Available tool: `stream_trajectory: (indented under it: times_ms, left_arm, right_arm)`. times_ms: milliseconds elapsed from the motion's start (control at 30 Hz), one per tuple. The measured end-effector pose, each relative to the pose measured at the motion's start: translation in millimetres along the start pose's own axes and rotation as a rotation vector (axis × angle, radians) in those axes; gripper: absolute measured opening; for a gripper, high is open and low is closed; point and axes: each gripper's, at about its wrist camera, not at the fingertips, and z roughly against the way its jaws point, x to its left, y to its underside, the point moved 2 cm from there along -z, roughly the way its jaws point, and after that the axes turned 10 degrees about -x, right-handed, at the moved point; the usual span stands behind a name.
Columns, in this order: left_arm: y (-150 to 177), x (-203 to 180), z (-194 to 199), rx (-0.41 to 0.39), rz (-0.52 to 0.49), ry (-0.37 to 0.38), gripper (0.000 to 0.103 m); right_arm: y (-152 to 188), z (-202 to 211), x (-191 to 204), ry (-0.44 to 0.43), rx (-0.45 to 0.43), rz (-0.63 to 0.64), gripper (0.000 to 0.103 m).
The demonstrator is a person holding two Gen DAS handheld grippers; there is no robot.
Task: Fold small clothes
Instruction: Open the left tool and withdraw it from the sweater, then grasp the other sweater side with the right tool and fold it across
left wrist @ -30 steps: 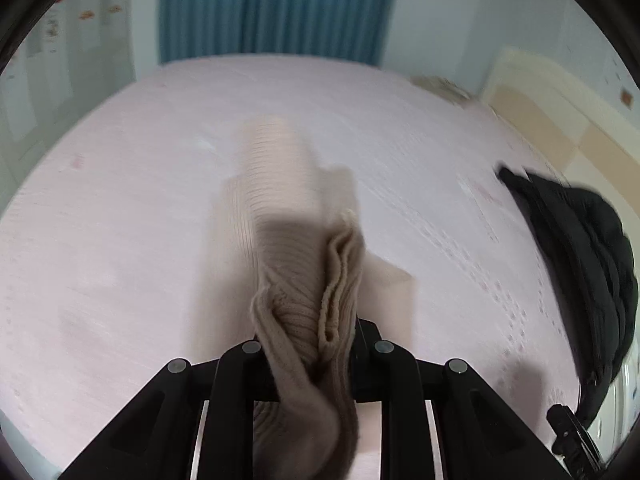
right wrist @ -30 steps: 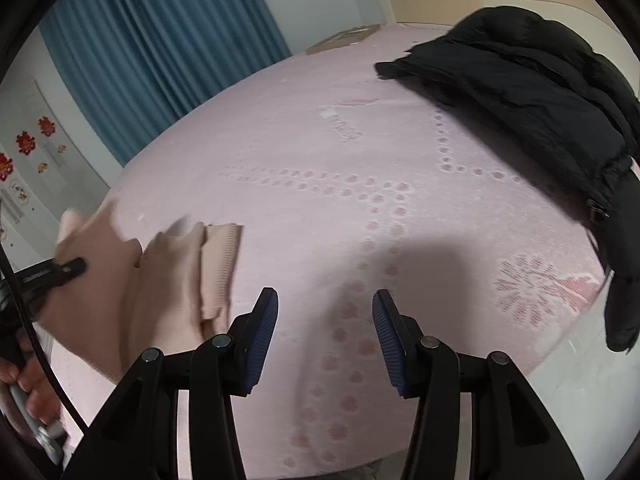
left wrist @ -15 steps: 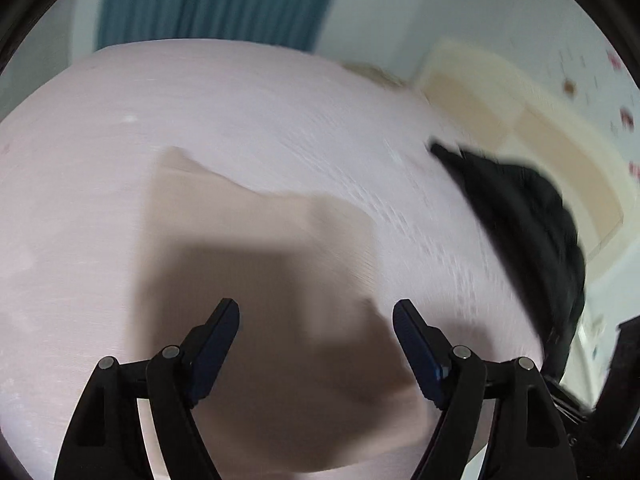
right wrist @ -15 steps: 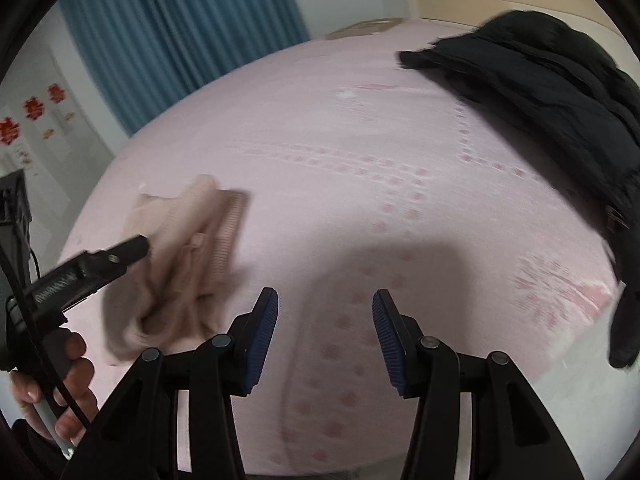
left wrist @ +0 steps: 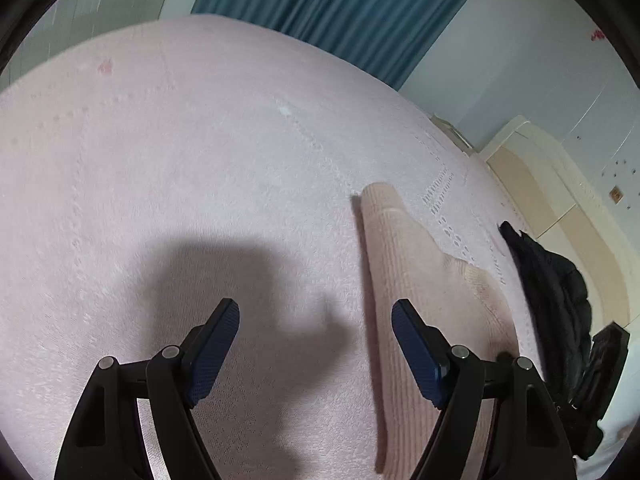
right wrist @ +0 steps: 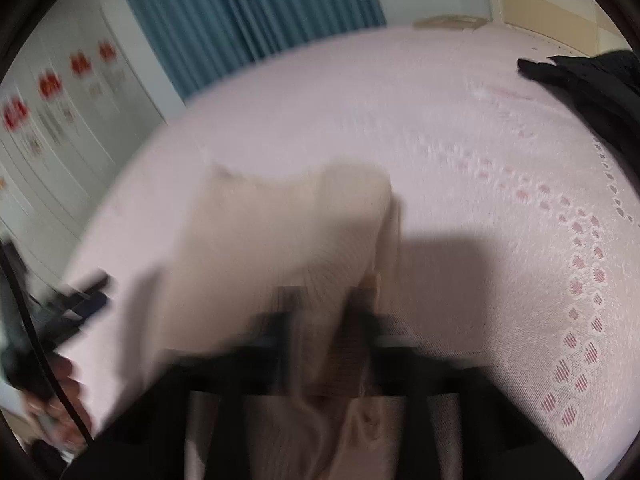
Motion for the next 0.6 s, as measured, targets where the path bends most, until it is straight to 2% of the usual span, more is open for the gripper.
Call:
stream_trajectory:
  times_ms: [67,100,167,200,267,333,467,500,600]
  left_arm:
    - [9.0,0.0,-6.0,0.006,-0.01,0.011,0.077]
    - [10.9,0.8,-6.8,0.008,-0.02,0.012,0.077]
    - [13.6,-0.5,-11.6,0.02,-0.023,0.022,0.077]
    - [13.9,-0.2,-12.6,0.031,-0.014,0.042,0.077]
    - [12.8,-1.5,-11.3,0.037,-0.01,0.08,0.077]
    - [12.0,-5.4,-7.0,0.024,-0.02,0.105,0.077]
    - [6.0,-7.8,-10.6,0.02,-0.009,0.131,0.077]
    - [4.9,-5.4,-11.7,0.031,0.01,0.147,0.077]
    - [4.2,-0.9,-17.6,0.056,0.072,0.192,0.077]
  right_arm:
    - [0.6,23.2,-8.0,-0.041,-0.11,-0.015,0.012]
    - [3.5,24.6,-15.5,-0.034,-0.106,-0.038,0.012]
    - [16.9,4.9,-26.5,-0.005,-0.001,-0.052,0.012]
    - [20.7,-0.1,-29.6,-0.003,0.022,-0.051,0.013]
    - [20.8,4.9,-35.4,-0.002,0.002,-0.06,0.026]
    - [14.5,8.1,-41.8,-0.005,0.006,-0.095,0.056]
    - [9.9,-22.2,-55.9,-0.098,0.105,-0.233,0.063]
    - [9.1,-30.8,-59.4,-0.137,0.122,-0.273,0.064]
    - [10.6,-50.1,-64.3,-0.176,0.15,-0.314,0.071]
